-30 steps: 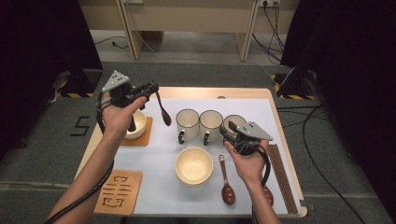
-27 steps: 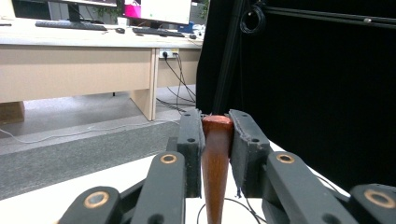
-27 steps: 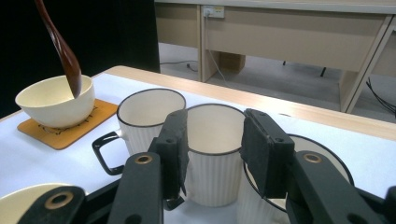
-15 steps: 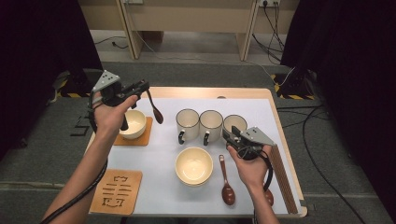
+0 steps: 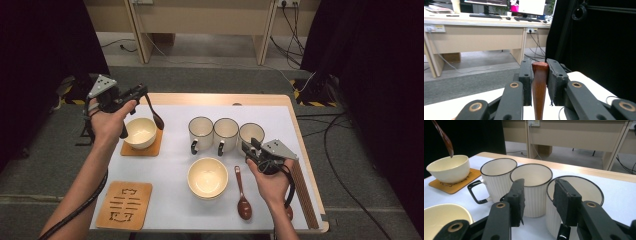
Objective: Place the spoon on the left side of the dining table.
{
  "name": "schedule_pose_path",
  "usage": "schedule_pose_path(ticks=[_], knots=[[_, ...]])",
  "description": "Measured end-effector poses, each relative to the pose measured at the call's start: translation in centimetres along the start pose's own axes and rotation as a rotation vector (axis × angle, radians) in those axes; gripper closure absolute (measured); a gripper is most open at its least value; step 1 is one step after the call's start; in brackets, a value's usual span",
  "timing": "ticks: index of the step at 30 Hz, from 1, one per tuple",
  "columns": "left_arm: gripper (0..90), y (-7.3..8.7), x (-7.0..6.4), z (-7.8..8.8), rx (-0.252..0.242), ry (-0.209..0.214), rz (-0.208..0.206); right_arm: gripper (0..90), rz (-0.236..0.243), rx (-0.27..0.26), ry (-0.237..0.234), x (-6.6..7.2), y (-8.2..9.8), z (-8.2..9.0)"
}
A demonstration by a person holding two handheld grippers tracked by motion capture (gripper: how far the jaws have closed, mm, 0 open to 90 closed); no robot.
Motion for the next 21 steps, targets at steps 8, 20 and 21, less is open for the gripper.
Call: schedule_pose_path(ticks=[8, 20, 21], knots=[[74.2, 0.4, 1.2, -0.1, 0.002, -0.041, -0.019, 60.7, 0.004, -0.003, 0.005, -0.3, 0.0, 0.1], [74.2, 1.9, 3.6, -0.5, 0.031, -0.121, -0.047, 60.7, -0.001, -0.008, 0.014, -0.7, -0.1, 0.3], [74.2, 2.2, 3.9, -0.5, 0.038, -0.129, -0.048, 60.7, -0.003, -0.006, 0.016, -0.7, 0.0, 0.3]])
Point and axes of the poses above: each handheld gripper's, and its own axes: z roughly backward along the jaws, y roughly out of its underside, x roughly to its left, the point moved 6 cm from there along -z, roughly forward along the jaws, and after that the axes turned 15 degrees about -x, right-handed, at the moved point
